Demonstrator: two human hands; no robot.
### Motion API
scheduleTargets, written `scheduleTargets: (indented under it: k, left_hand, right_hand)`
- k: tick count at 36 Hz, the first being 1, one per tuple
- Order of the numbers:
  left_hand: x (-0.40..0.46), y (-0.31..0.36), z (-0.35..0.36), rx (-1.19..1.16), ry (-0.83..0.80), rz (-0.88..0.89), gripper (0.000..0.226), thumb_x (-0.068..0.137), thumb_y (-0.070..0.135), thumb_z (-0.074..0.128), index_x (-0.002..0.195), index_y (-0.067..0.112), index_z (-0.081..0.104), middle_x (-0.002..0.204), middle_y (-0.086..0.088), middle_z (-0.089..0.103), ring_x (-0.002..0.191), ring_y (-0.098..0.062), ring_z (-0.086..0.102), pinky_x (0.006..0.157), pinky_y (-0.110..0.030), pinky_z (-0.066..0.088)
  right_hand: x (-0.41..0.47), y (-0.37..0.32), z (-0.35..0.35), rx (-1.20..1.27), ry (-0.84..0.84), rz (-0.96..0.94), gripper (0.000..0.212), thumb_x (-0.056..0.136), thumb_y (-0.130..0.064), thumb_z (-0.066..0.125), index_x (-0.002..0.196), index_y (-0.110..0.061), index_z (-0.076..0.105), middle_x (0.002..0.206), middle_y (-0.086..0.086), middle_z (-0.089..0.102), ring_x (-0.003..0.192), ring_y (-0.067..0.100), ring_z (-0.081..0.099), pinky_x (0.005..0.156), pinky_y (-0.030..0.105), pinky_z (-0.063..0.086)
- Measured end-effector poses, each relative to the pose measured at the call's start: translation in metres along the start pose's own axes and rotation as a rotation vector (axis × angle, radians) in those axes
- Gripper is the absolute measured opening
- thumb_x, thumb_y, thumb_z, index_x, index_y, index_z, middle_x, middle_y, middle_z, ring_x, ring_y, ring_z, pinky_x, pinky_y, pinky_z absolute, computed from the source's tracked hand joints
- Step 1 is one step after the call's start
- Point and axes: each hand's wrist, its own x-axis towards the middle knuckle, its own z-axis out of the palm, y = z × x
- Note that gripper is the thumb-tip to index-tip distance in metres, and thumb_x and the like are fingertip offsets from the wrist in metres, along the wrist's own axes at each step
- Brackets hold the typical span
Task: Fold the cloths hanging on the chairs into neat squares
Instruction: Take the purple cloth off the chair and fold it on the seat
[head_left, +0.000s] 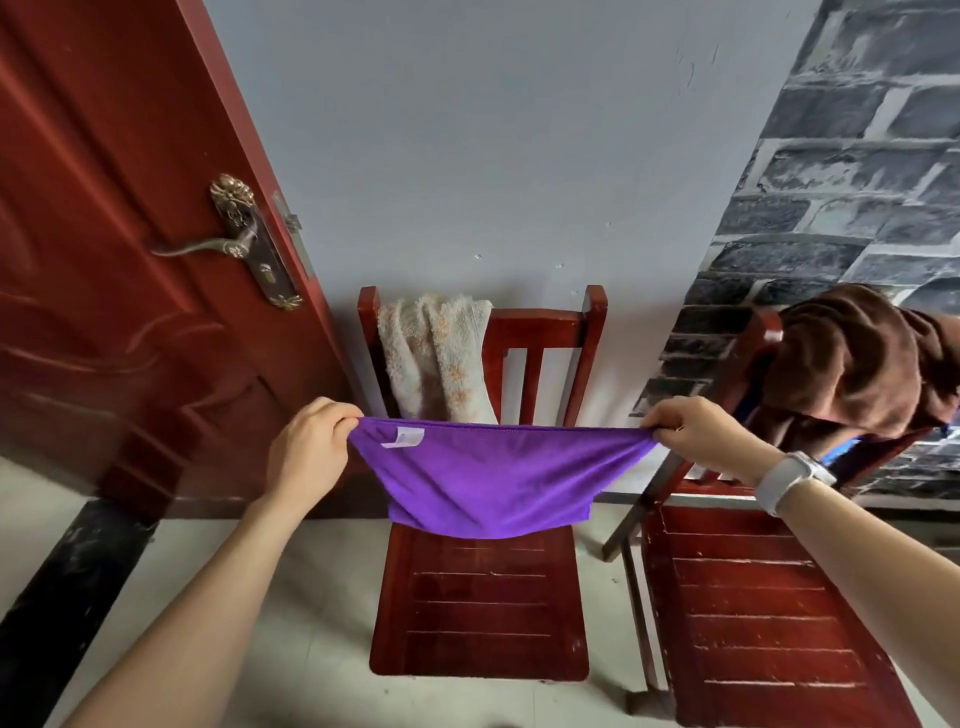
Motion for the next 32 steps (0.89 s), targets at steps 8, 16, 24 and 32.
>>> scheduleTargets:
  k: [8, 16, 24, 32]
  left_hand:
    - [-0.013, -0.024, 0.019, -0.054, -0.104, -0.021, 0.015, 0.085, -0.001, 0.055, 0.090, 0.005, 0.067, 0.092, -0.009, 0.067, 0.082, -0.031, 0.061, 0.073, -0.034, 0.042]
    - [0.007, -0.038, 0.059, -0.199, -0.165, -0.198, 0.017, 0.085, -0.005, 0.050, 0.088, 0.002, 0.065, 0.069, -0.016, 0.066, 0.063, -0.026, 0.063, 0.062, -0.028, 0.043]
    - [0.031, -0.046, 0.084, -0.462, -0.115, -0.245, 0.019, 0.090, -0.005, 0.043, 0.093, 0.004, 0.059, 0.088, -0.017, 0.064, 0.073, -0.023, 0.068, 0.054, -0.029, 0.056]
    - [0.005, -0.072, 0.086, -0.445, -0.103, -0.076, 0.021, 0.090, -0.007, 0.040, 0.094, 0.003, 0.059, 0.086, -0.011, 0.063, 0.072, -0.009, 0.064, 0.051, -0.025, 0.052]
  right_hand:
    - [0.014, 0.010, 0.015, -0.053, -0.266, 0.010, 0.020, 0.081, -0.002, 0.056, 0.093, -0.010, 0.069, 0.077, -0.007, 0.061, 0.075, 0.011, 0.056, 0.070, 0.018, 0.038]
    - [0.043, 0.001, 0.046, 0.006, -0.020, 0.143, 0.024, 0.081, 0.006, 0.049, 0.088, -0.007, 0.067, 0.066, -0.002, 0.055, 0.063, 0.015, 0.055, 0.055, 0.012, 0.039]
    - [0.055, -0.004, 0.065, 0.249, 0.173, 0.292, 0.023, 0.078, 0.009, 0.047, 0.082, -0.006, 0.064, 0.068, 0.008, 0.061, 0.046, -0.006, 0.057, 0.054, -0.001, 0.040]
    - [0.031, 0.002, 0.095, 0.448, 0.203, 0.390, 0.019, 0.083, 0.003, 0.050, 0.091, -0.009, 0.062, 0.071, 0.005, 0.067, 0.053, -0.002, 0.064, 0.048, 0.010, 0.049]
